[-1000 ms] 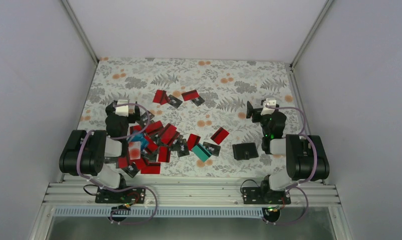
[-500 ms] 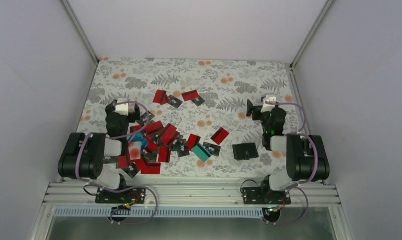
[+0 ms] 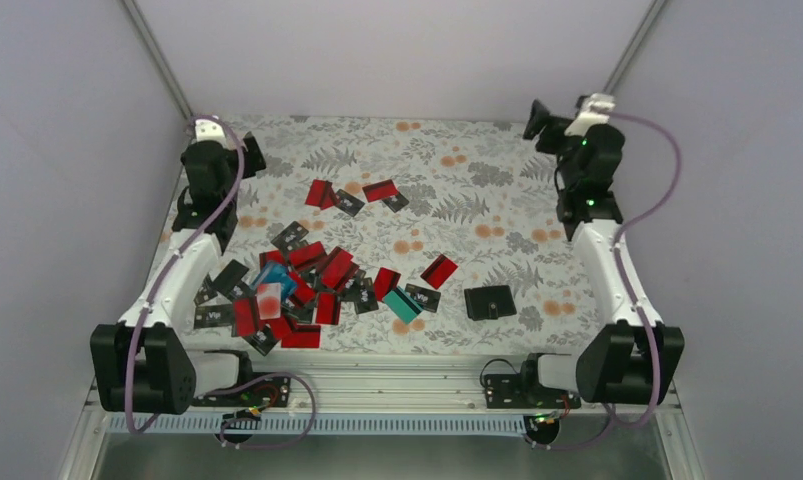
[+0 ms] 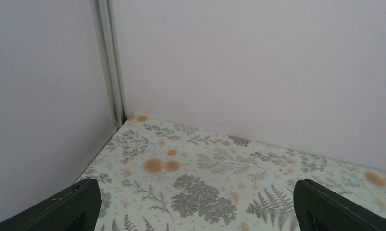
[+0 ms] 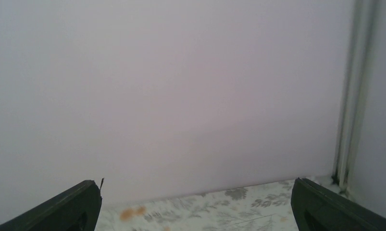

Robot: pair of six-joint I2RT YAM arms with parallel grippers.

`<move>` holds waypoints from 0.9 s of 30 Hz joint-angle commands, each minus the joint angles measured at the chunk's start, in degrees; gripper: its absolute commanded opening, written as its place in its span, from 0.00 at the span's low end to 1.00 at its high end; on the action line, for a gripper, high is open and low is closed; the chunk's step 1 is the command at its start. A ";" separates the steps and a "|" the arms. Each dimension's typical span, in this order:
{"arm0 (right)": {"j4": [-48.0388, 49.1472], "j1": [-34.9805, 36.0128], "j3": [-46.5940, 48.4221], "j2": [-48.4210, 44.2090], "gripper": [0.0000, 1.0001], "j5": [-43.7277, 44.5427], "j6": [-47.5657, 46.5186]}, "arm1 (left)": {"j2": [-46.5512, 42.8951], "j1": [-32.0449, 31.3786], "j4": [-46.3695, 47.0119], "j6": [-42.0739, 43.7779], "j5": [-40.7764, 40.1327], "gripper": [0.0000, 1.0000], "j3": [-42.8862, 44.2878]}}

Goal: Put the credit cards into the card holder

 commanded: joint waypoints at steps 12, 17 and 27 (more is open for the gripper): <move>-55.26 -5.79 13.63 0.74 1.00 -12.06 29.87 | 2.24 -9.35 -38.47 -0.44 25.56 1.00 15.98; -59.46 -5.82 1.94 -7.04 1.00 -12.28 31.03 | 5.44 -18.76 -34.29 -1.60 32.16 0.98 12.98; -63.22 -5.84 -15.88 -17.82 1.00 -14.04 33.92 | 26.55 -40.66 -29.01 -0.10 38.67 0.85 21.57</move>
